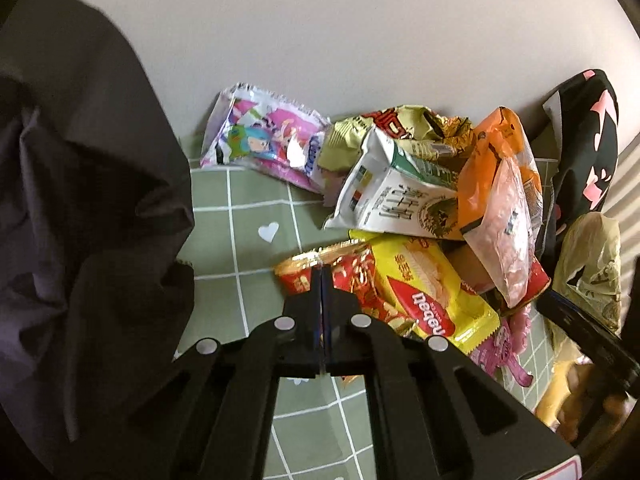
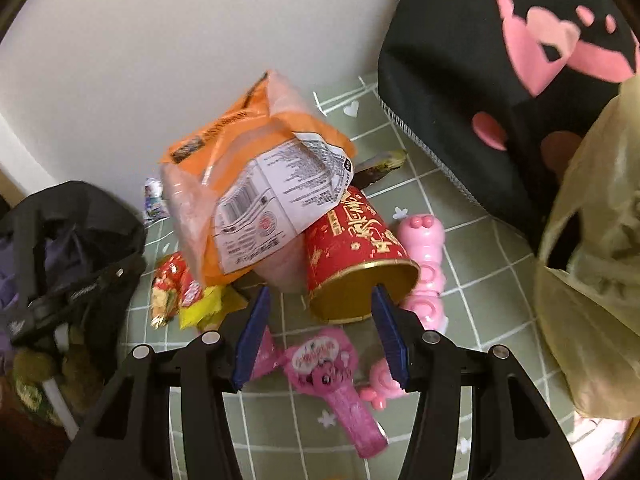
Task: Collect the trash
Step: 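Lift the red wrapper with the left gripper while the right gripper grasps the red cup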
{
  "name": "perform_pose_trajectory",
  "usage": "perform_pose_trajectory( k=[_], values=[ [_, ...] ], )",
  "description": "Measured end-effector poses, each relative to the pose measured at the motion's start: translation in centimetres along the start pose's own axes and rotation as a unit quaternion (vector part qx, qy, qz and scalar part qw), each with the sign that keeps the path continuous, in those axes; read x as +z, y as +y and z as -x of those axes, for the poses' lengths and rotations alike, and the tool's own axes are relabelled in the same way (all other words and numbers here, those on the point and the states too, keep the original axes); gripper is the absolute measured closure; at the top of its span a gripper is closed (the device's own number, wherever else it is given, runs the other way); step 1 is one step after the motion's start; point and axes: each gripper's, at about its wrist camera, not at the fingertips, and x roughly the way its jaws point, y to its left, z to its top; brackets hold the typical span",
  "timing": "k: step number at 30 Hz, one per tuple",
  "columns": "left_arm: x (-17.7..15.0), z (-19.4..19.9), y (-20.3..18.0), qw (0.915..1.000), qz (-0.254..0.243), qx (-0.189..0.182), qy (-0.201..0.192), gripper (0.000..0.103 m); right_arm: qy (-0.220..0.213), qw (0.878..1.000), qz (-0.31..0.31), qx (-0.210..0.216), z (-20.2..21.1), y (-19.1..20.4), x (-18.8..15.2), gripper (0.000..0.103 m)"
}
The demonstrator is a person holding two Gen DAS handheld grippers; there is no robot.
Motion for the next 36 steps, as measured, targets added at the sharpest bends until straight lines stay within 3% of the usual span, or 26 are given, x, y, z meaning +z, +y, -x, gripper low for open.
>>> perform_pose_trajectory(
  k=[2, 4, 6, 10, 14, 17, 21, 29, 36],
  values=[
    [-0.3, 0.1, 0.2, 1.0000, 0.007, 0.004, 0.000, 0.102, 0.010, 1.000, -0.001, 0.004, -0.9, -0.2, 0.5, 0.080],
    [-0.5, 0.1, 0.6, 0.9999, 0.012, 0.007, 0.006, 0.093, 0.010, 1.000, 0.004, 0.025, -1.0, -0.1, 1.0, 0.090],
    [-0.9, 0.0, 0.2, 0.9999, 0.006, 0.012, 0.010, 0.085, -0.010, 0.999, 0.037, 0.005, 0.2, 0.7, 1.4, 0.098],
    [-1.4, -0.7, -0.8, 0.9997, -0.004, 0.013, 0.020, 0.076, -0.037, 0.998, 0.053, -0.004, 2.8, 1.0, 2.0, 0.098],
    [-1.7, -2.0, -1.1, 0.9985, 0.016, 0.043, 0.029, 0.076, -0.059, 0.997, 0.049, -0.009, 5.1, 0.3, 2.1, 0.098],
    [-1.7, -2.5, -1.2, 0.9980, 0.035, 0.041, 0.032, 0.076, -0.062, 0.997, 0.047, -0.010, 5.9, 0.0, 1.8, 0.098],
    [-1.3, -2.0, -2.3, 0.9986, 0.020, 0.041, 0.028, 0.090, -0.062, 0.997, 0.041, -0.011, 6.9, -0.7, 1.6, 0.098],
    [2.3, 4.0, -6.7, 0.9982, -0.026, 0.003, -0.054, 0.093, -0.098, 0.993, 0.059, -0.021, 10.1, -0.5, 2.5, 0.098],
    [5.4, 9.4, -13.2, 0.9870, -0.097, -0.045, -0.120, 0.093, -0.157, 0.984, 0.058, -0.055, 15.9, -1.6, 4.2, 0.098]
  ],
)
